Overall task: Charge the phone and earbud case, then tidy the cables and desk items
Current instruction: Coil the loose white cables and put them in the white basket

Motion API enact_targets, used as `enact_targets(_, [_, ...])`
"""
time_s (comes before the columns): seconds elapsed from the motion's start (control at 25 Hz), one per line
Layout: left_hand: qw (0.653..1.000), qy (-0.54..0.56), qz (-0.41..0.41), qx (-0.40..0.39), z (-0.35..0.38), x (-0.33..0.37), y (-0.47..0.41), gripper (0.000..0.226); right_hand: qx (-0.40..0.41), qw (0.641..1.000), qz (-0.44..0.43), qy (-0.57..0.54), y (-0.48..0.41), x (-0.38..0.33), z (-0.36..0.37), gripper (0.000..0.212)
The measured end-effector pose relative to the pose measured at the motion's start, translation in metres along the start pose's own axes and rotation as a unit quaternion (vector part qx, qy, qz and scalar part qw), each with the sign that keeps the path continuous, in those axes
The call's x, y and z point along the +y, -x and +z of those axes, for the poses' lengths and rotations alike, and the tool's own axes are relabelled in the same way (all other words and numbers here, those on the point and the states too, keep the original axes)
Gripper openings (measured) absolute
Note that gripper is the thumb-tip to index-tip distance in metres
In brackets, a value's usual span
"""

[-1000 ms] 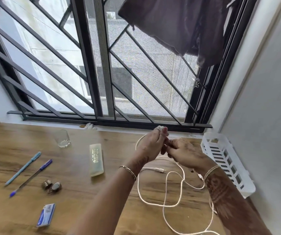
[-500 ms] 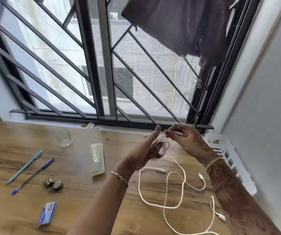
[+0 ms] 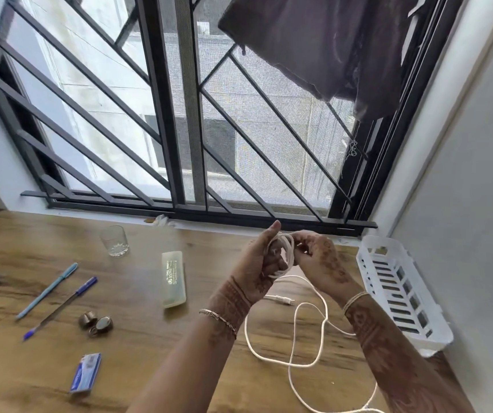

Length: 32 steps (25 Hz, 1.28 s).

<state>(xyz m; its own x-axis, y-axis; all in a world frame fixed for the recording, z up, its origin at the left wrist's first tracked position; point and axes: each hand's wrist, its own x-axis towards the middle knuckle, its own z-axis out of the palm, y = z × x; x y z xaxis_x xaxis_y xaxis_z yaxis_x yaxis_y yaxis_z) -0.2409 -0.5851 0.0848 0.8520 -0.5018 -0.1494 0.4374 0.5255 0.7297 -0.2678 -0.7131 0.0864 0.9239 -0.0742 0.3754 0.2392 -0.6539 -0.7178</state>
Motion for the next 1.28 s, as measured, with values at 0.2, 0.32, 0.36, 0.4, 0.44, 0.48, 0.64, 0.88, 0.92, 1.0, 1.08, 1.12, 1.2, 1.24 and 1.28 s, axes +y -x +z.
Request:
enact_targets(0.2, [0.996,-0.056,0.047,0.058,0.006,-0.002,-0.001,0.043,-0.005,1.000,0.012,0.005,0.006,0.005,0.000,0.019])
enact_targets(0.32, [0.990,-0.092,0.072,0.077,0.003,-0.003,-0.003,0.038,0.008,0.999,0.002,0.032,0.006,0.005,0.001,0.021])
enact_targets(0.36, [0.990,-0.097,0.073,0.078,0.001,-0.004,-0.004,0.038,0.010,0.999,0.002,0.038,0.007,0.004,0.002,0.021])
enact_targets(0.4, [0.990,-0.099,0.071,0.073,0.002,-0.005,-0.003,0.038,0.011,0.999,0.002,0.039,0.008,0.004,0.003,0.023])
enact_targets(0.44, [0.990,-0.098,0.071,0.069,0.002,-0.005,-0.003,0.040,0.013,0.999,-0.001,0.040,0.008,0.004,0.005,0.025])
enact_targets(0.48, [0.991,-0.096,0.073,0.063,0.003,-0.006,-0.002,0.041,0.014,0.999,-0.004,0.044,0.008,0.003,0.005,0.028])
enact_targets(0.64, [0.989,-0.107,0.073,0.065,-0.001,-0.006,-0.004,0.041,0.004,1.000,0.008,0.025,0.007,0.004,0.007,0.021])
enact_targets(0.88, [0.962,-0.208,0.110,0.138,-0.001,-0.011,-0.010,0.043,-0.038,0.988,0.114,-0.095,0.008,0.004,0.007,0.020])
enact_targets(0.92, [0.957,-0.217,0.119,0.150,-0.001,-0.013,-0.011,0.043,-0.043,0.986,0.124,-0.102,0.009,0.003,0.007,0.021])
enact_targets(1.0, [0.954,-0.222,0.135,0.152,0.000,-0.016,-0.010,0.041,-0.049,0.980,0.144,-0.132,0.009,0.004,0.006,0.022])
enact_targets(1.08, [0.953,-0.222,0.149,0.144,0.002,-0.020,-0.009,0.037,-0.047,0.974,0.148,-0.165,0.009,0.006,0.005,0.022])
enact_targets(1.12, [0.951,-0.227,0.155,0.144,0.003,-0.021,-0.009,0.036,-0.042,0.973,0.146,-0.176,0.009,0.007,0.005,0.021])
enact_targets(1.2, [0.944,-0.249,0.161,0.145,0.002,-0.024,-0.010,0.040,-0.035,0.969,0.144,-0.199,0.009,0.008,0.003,0.021])
enact_targets(1.24, [0.941,-0.260,0.161,0.148,0.000,-0.024,-0.011,0.043,-0.035,0.964,0.145,-0.220,0.009,0.007,0.002,0.020])
enact_targets(1.28, [0.938,-0.264,0.162,0.154,0.000,-0.024,-0.010,0.045,-0.036,0.958,0.148,-0.244,0.010,0.006,0.002,0.018])
